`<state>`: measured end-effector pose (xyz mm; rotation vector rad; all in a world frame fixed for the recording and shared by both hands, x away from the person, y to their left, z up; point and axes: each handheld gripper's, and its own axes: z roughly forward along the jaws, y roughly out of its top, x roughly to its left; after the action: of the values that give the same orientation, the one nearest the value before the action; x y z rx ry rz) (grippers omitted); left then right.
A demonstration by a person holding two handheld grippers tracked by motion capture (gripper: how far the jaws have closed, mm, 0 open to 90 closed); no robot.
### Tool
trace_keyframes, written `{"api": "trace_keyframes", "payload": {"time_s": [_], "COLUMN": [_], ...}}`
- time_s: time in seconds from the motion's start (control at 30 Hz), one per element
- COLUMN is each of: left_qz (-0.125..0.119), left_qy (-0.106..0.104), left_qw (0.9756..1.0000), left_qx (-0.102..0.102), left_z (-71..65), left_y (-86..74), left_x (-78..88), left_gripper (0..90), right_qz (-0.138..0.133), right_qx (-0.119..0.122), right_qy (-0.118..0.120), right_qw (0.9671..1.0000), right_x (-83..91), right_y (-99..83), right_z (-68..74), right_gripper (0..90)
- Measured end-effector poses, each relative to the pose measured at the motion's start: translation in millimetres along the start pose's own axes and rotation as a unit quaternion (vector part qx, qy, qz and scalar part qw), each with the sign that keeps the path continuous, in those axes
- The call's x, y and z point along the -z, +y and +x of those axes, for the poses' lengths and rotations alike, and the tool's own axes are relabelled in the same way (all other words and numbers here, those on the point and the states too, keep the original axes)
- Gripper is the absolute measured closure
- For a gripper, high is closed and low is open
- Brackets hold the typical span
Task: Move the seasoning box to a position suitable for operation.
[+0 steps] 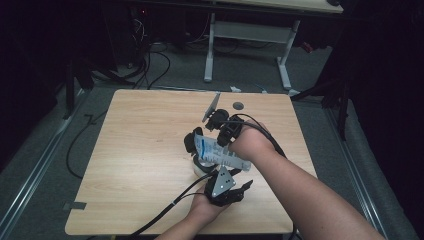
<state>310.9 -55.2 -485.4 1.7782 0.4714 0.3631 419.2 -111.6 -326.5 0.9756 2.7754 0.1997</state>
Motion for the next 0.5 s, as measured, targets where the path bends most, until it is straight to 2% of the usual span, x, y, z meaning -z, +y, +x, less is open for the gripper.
{"api": "trace_keyframes", "payload": {"time_s": [0.03,0.5], "left_qz": [0.0,0.004], "left_qy": [0.0,0.0], "left_qw": [1.0,1.0], "left_qx": [0.0,-0.003], "left_z": [0.0,-0.2], "left_y": [-0.5,-4.8], "left_x": [0.0,0.5], "left_gripper": [47.8,47.9], "right_qz": [-0.001,0.0], "right_qx": [0.006,0.009], "right_qy": [0.0,0.004], "right_qw": [1.0,0.9999], "right_x": [-0.3,-0.6], "right_y": [0.3,-0.4], "right_z": [-0.4,0.3], "right_gripper": [90.0,90.0]}}
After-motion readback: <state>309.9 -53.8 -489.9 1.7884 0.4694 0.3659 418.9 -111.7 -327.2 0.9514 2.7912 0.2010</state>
